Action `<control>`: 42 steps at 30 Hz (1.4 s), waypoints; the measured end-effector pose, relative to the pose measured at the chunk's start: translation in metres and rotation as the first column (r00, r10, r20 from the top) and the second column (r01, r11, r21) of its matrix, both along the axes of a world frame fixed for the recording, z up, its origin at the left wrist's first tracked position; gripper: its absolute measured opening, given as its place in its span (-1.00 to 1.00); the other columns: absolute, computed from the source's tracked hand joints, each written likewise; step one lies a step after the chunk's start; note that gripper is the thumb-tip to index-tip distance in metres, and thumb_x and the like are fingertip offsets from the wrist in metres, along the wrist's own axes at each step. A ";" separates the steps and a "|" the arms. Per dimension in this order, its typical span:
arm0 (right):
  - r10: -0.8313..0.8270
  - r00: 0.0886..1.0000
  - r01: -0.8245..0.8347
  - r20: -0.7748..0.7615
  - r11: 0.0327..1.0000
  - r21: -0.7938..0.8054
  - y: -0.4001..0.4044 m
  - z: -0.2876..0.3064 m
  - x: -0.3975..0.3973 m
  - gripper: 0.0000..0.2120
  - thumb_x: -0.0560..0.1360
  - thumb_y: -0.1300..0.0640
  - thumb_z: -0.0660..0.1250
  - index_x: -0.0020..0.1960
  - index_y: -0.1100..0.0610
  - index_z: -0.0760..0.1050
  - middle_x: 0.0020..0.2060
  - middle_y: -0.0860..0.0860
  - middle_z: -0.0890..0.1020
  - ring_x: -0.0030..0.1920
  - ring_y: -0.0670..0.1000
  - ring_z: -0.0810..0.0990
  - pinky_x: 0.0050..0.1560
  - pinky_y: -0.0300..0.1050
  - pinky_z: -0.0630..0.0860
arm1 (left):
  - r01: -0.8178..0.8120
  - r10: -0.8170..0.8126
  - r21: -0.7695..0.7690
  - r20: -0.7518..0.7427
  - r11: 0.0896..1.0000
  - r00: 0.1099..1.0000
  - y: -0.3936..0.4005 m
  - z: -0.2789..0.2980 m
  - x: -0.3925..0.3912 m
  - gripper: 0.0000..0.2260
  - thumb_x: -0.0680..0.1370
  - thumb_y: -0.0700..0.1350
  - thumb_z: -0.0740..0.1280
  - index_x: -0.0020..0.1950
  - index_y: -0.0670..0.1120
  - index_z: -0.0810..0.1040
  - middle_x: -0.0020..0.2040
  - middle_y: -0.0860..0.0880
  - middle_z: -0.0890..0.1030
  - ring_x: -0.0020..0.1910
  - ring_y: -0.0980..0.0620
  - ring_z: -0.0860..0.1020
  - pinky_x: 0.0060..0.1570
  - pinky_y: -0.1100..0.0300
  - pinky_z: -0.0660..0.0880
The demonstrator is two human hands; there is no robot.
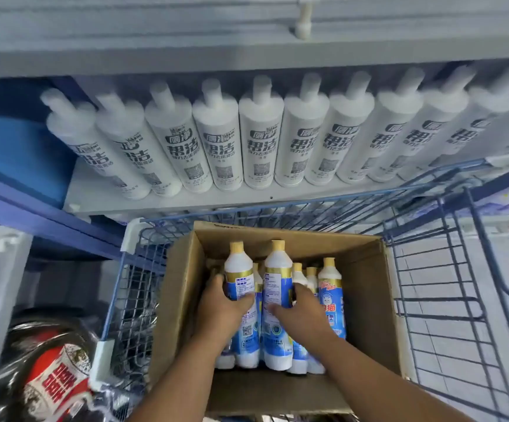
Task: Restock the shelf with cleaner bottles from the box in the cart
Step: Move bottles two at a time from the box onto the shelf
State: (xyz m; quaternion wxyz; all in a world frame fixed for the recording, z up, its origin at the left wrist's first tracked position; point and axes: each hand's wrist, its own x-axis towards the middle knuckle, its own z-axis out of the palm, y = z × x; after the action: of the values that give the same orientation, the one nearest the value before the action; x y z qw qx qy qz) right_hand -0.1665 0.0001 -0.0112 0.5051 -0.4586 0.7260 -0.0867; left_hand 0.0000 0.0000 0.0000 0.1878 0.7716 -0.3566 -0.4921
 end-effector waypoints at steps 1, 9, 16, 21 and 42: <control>-0.008 1.000 0.009 0.024 0.999 -0.034 0.001 0.010 -0.004 -0.63 0.45 -0.01 0.48 0.21 -0.02 0.47 0.03 -0.12 0.60 -0.02 -0.13 0.56 -0.06 -0.23 0.52 | -0.012 0.012 -0.039 -0.007 0.999 1.000 0.001 0.012 -0.002 -0.64 0.46 -0.04 0.54 0.17 0.07 0.48 0.05 0.14 0.62 -0.06 0.19 0.58 -0.20 0.27 0.48; 0.085 0.989 -0.056 0.125 0.974 -0.220 -0.002 0.114 -0.055 -0.67 0.46 0.00 0.49 0.17 -0.10 0.48 -0.01 -0.12 0.64 -0.12 -0.19 0.62 -0.20 -0.24 0.58 | 0.005 0.027 -0.298 0.100 0.955 0.995 0.009 0.117 -0.030 -0.68 0.41 0.07 0.55 0.07 0.18 0.52 -0.06 0.15 0.65 -0.15 0.23 0.63 -0.15 0.12 0.59; 0.153 0.959 -0.015 0.239 0.870 -0.493 -0.026 0.224 -0.092 -0.61 0.48 0.06 0.48 0.26 -0.10 0.46 -0.03 -0.20 0.63 -0.18 -0.34 0.58 -0.32 -0.48 0.44 | -0.080 0.108 -0.524 0.022 0.848 0.994 -0.002 0.228 -0.069 -0.65 0.44 -0.04 0.55 0.11 0.17 0.49 -0.05 0.17 0.62 -0.11 0.22 0.60 -0.21 0.24 0.50; 0.179 0.951 0.018 0.253 0.784 -0.621 -0.046 0.284 -0.102 -0.57 0.45 0.06 0.51 0.29 -0.03 0.49 -0.02 -0.16 0.65 -0.16 -0.24 0.62 -0.19 -0.33 0.56 | -0.054 0.107 -0.640 0.043 0.766 0.993 -0.018 0.296 -0.083 -0.64 0.46 -0.02 0.54 0.14 0.17 0.45 -0.03 0.22 0.58 -0.11 0.24 0.58 -0.14 0.17 0.55; 0.183 0.963 0.078 0.199 0.519 -0.851 -0.200 0.427 -0.062 -0.68 0.45 0.03 0.51 0.12 -0.14 0.47 0.00 -0.12 0.62 -0.08 -0.22 0.58 -0.16 -0.31 0.50 | -0.032 0.097 -0.833 0.025 0.553 0.995 -0.184 0.435 -0.054 -0.58 0.43 0.06 0.55 0.22 0.10 0.51 0.06 0.16 0.61 0.02 0.11 0.63 0.06 0.02 0.61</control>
State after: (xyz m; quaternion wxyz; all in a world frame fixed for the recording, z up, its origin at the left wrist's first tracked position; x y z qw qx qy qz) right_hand -0.2286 -0.2002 0.4161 0.3098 -0.6528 0.5017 -0.4756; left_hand -0.0537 -0.1840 0.4349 0.5350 0.6207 -0.5241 -0.2320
